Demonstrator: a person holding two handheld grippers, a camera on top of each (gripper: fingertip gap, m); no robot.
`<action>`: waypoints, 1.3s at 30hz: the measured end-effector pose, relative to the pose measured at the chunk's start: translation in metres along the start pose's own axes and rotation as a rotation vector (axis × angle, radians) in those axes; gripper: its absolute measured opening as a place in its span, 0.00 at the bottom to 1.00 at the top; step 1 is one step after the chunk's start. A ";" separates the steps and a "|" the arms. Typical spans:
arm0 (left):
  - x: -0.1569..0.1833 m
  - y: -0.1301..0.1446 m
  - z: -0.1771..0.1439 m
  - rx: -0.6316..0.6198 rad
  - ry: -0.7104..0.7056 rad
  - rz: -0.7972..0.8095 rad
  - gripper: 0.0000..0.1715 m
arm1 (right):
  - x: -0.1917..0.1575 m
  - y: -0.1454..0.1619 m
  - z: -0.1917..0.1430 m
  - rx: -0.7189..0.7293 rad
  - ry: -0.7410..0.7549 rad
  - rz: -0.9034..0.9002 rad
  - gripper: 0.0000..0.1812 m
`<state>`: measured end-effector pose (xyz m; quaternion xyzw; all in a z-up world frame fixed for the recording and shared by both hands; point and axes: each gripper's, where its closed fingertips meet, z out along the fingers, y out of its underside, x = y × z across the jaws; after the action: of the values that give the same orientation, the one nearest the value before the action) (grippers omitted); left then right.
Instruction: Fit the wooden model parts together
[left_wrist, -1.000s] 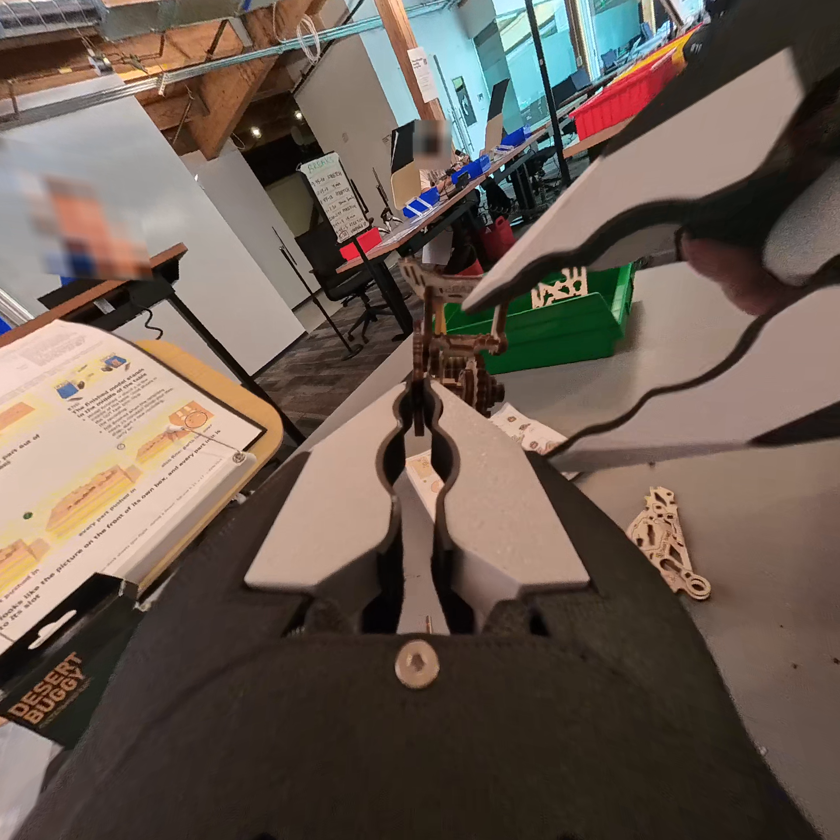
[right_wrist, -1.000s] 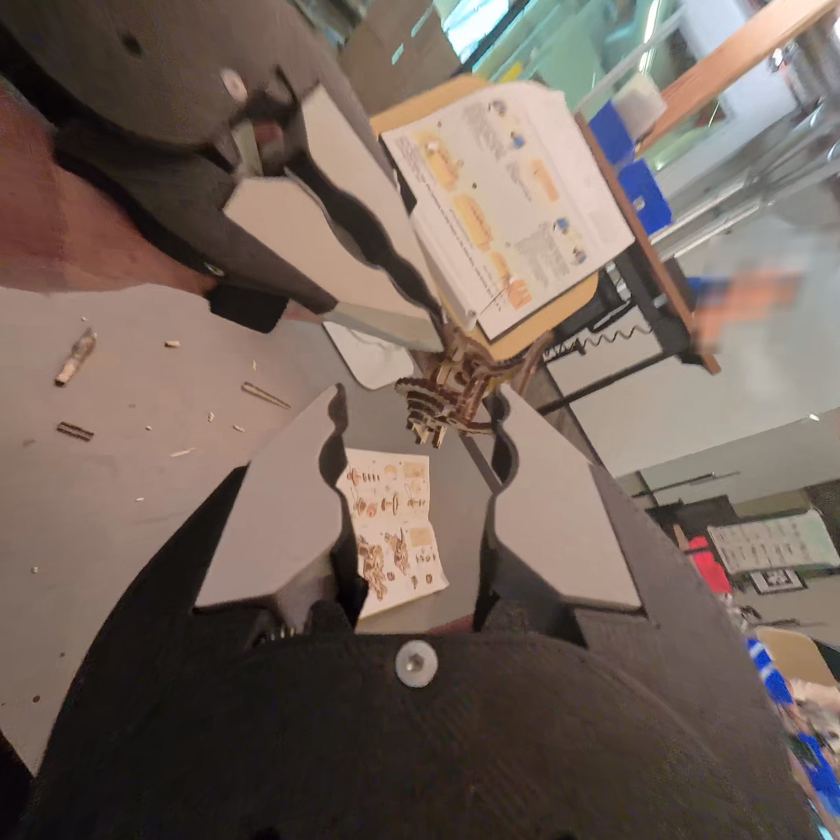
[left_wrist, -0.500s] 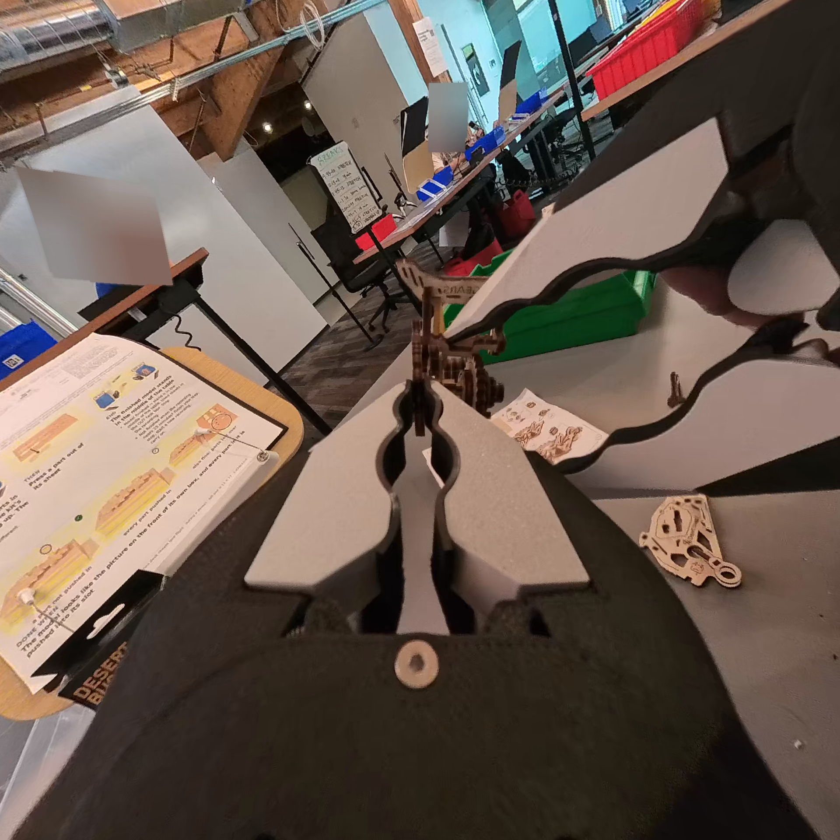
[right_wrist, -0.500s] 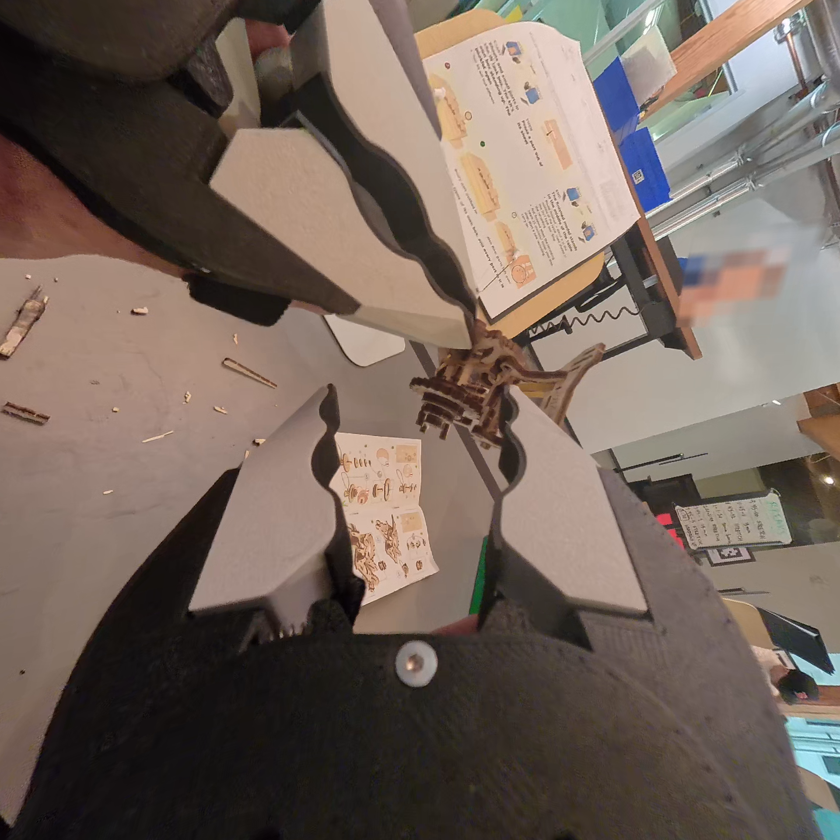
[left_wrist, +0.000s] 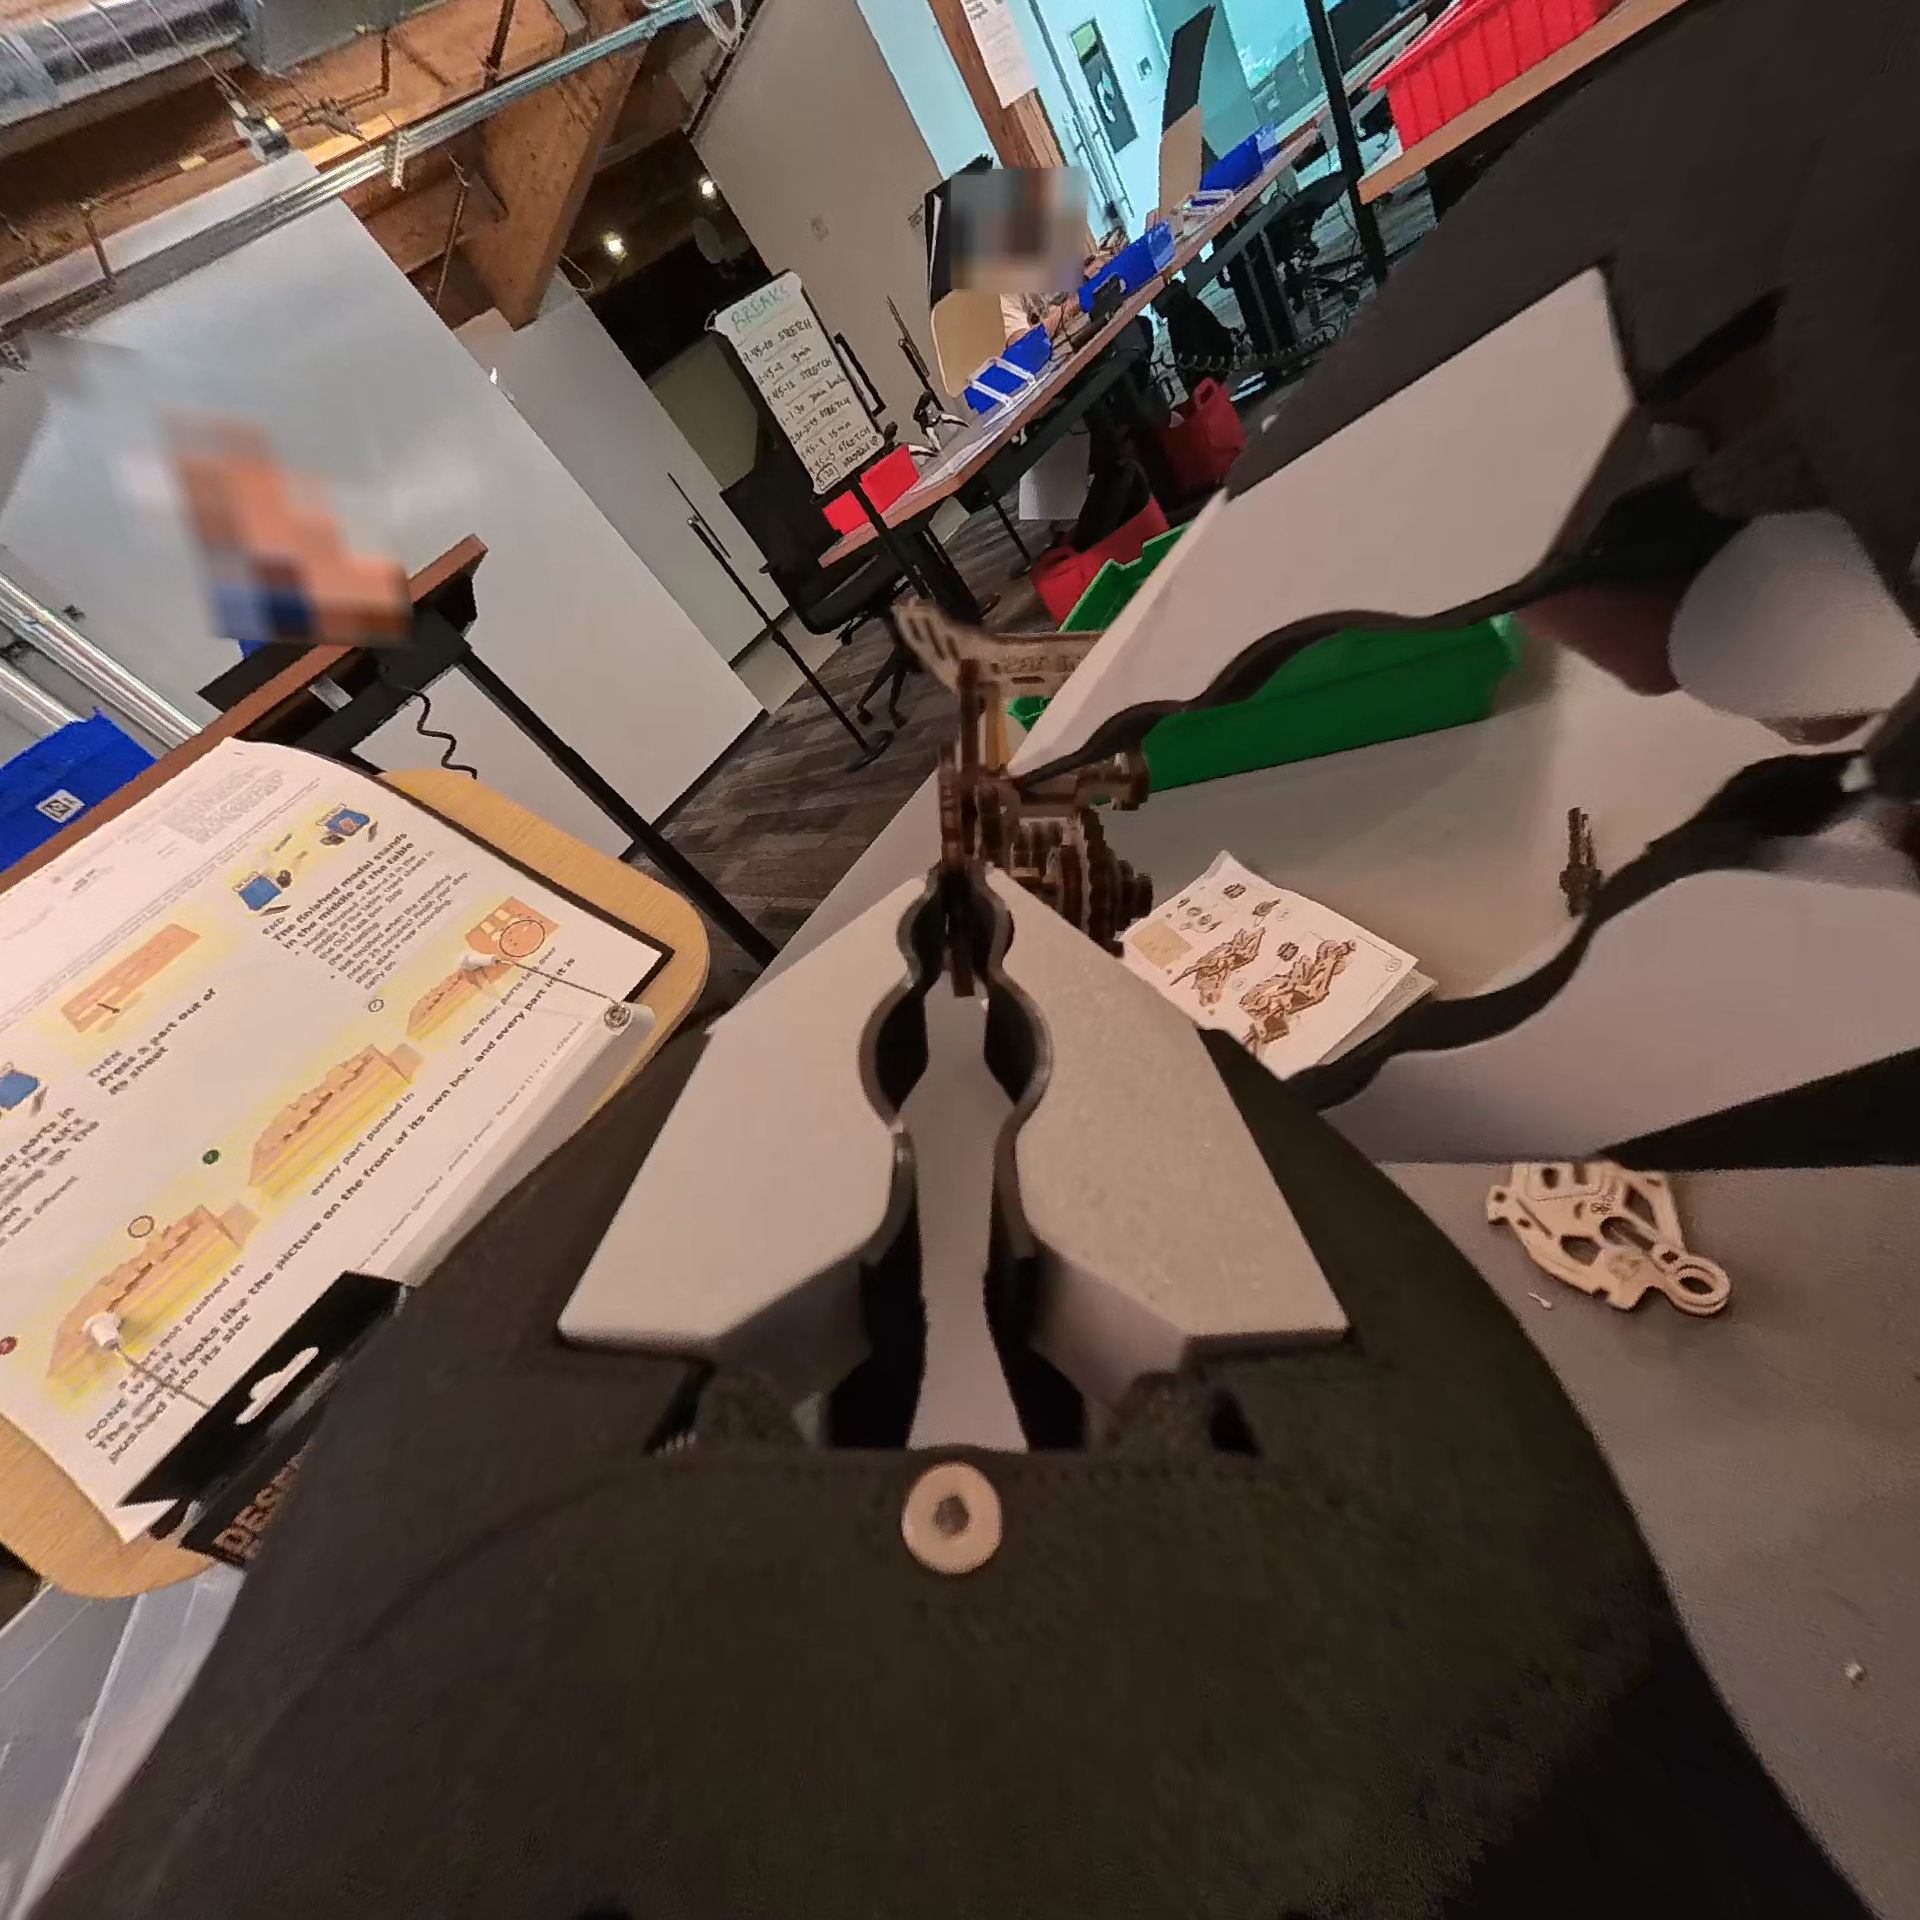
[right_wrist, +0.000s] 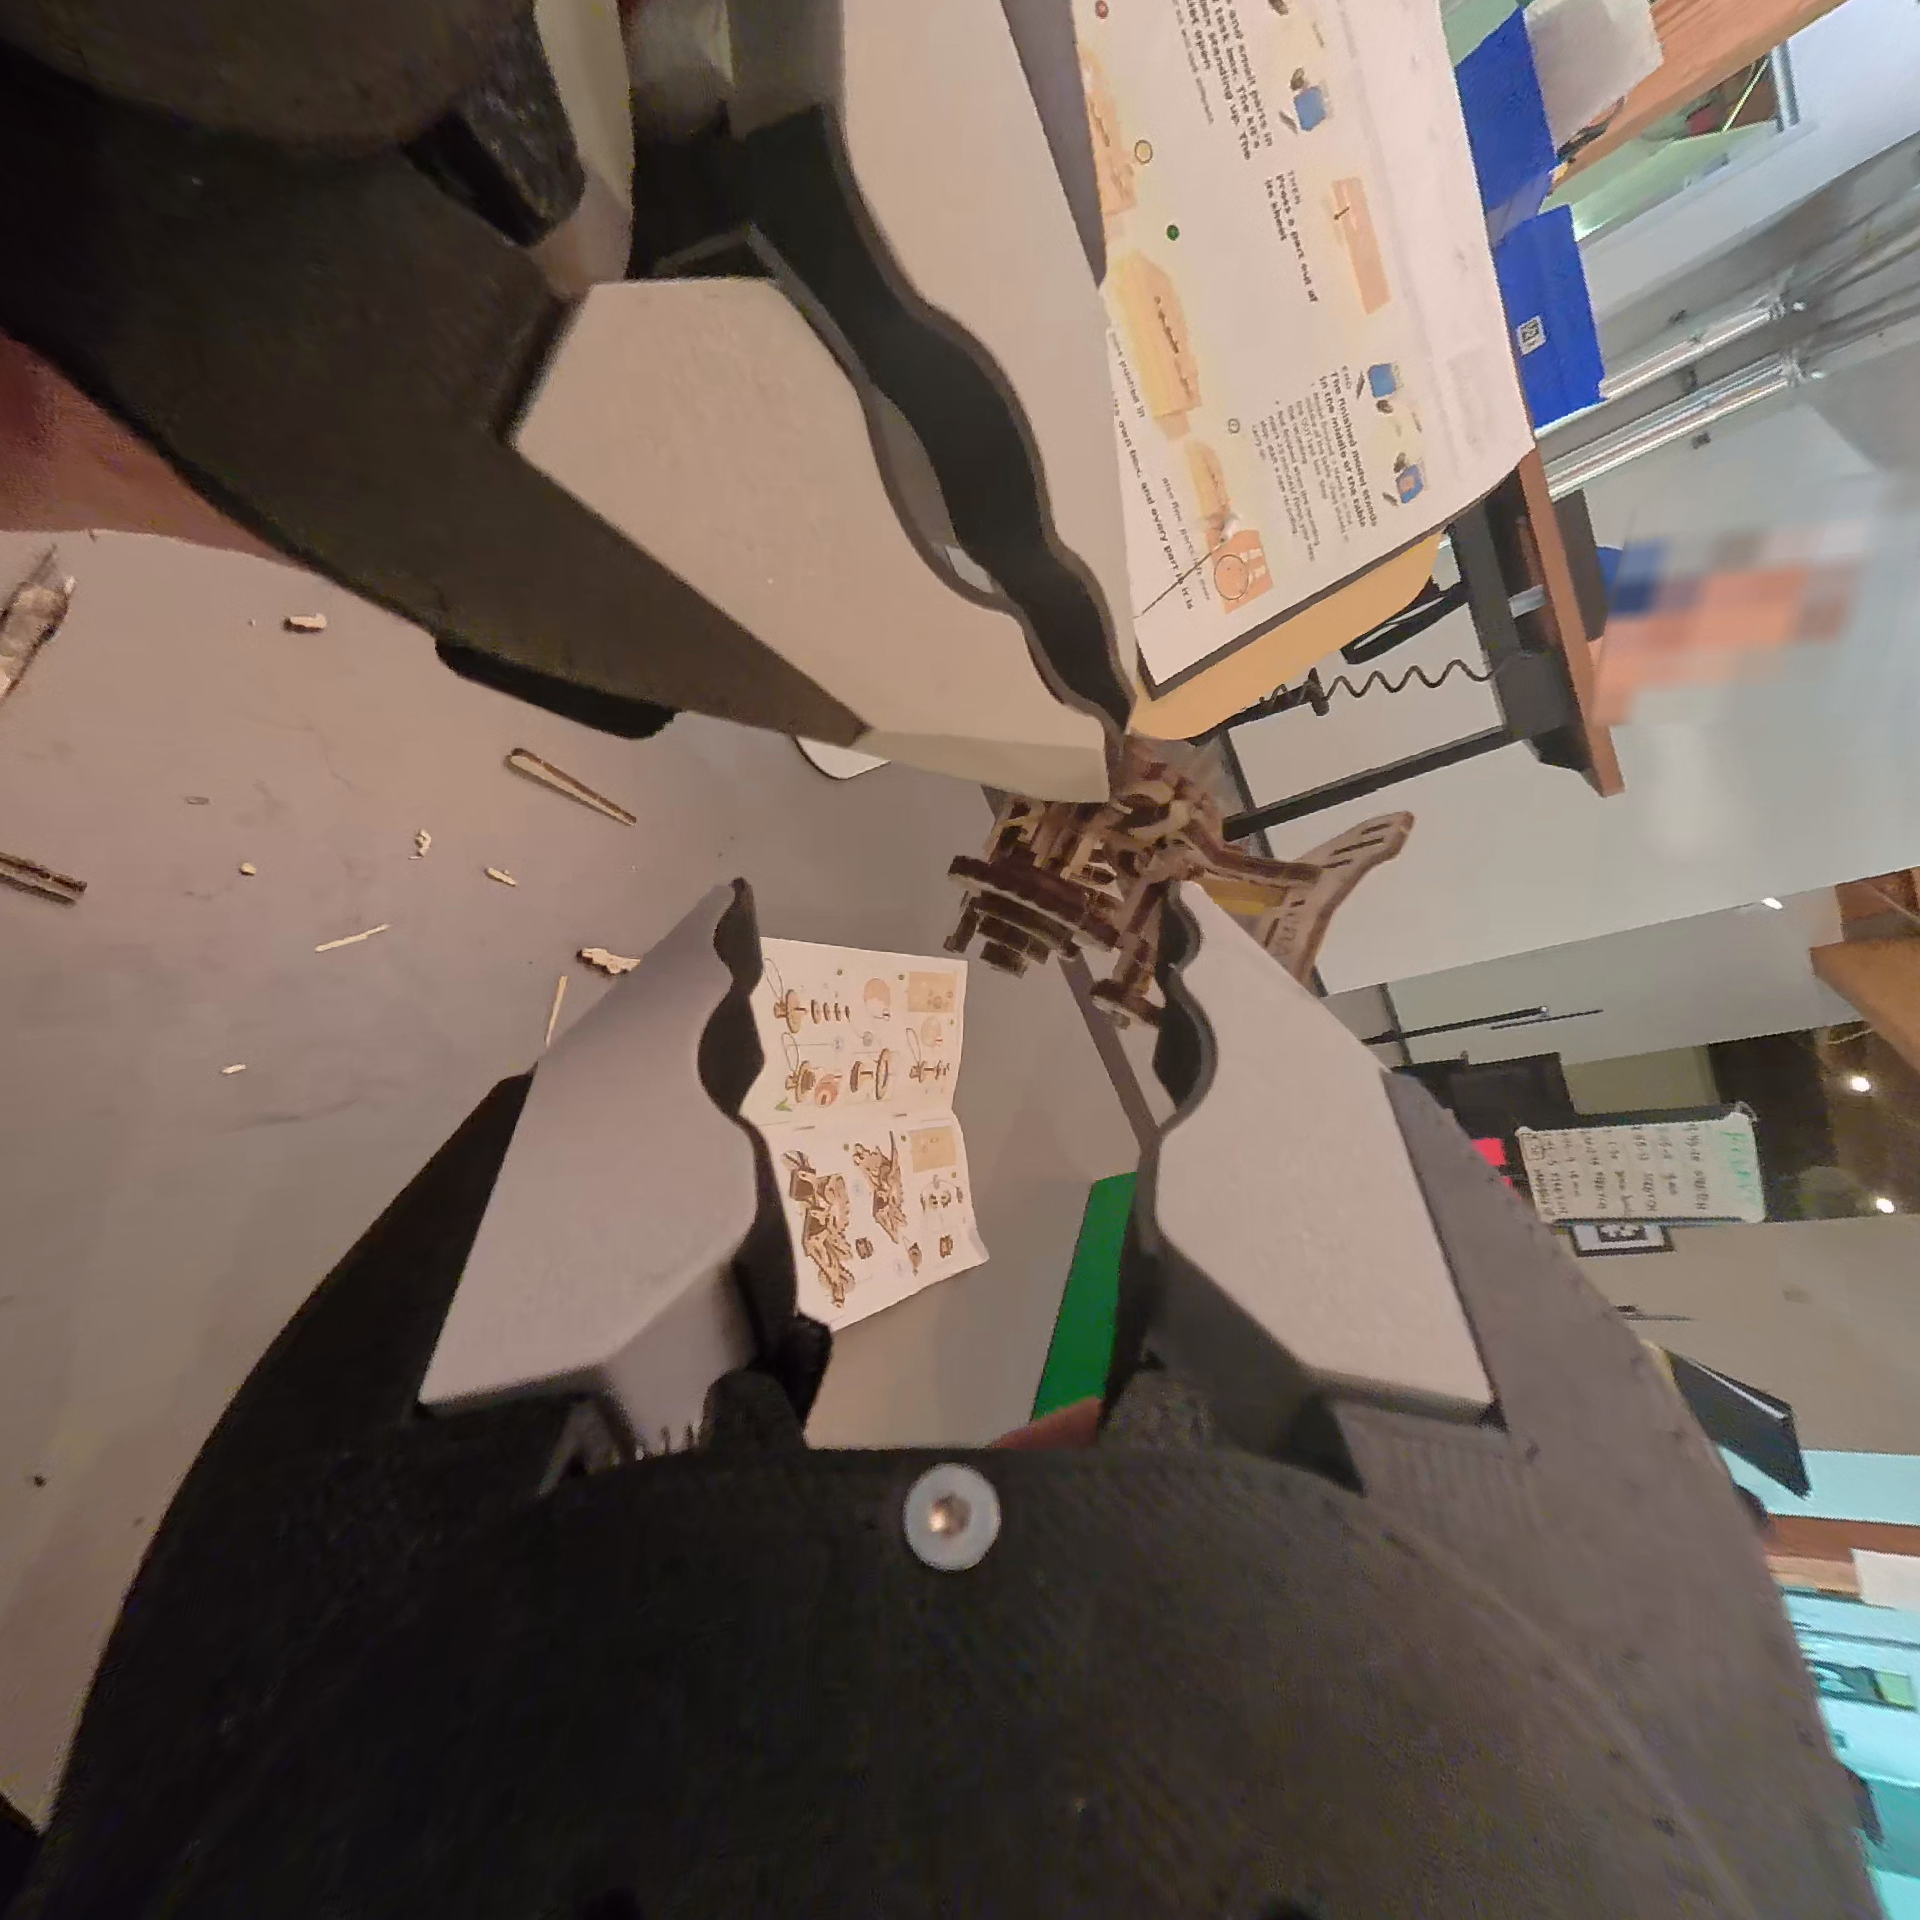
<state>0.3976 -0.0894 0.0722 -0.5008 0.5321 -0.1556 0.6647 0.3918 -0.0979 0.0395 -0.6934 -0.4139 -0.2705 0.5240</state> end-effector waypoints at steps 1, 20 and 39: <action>0.000 0.000 0.000 0.005 0.014 -0.022 0.00 | 0.000 -0.001 -0.002 0.008 -0.001 -0.004 0.41; 0.031 -0.014 -0.020 0.083 0.402 0.010 0.00 | 0.008 -0.002 -0.037 0.453 -0.511 0.078 0.36; 0.034 -0.011 -0.022 0.092 0.412 0.073 0.00 | -0.001 0.000 -0.036 0.448 -0.585 0.082 0.29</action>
<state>0.3950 -0.1305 0.0639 -0.4080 0.6669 -0.2545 0.5692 0.3933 -0.1322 0.0491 -0.6257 -0.5669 0.0575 0.5327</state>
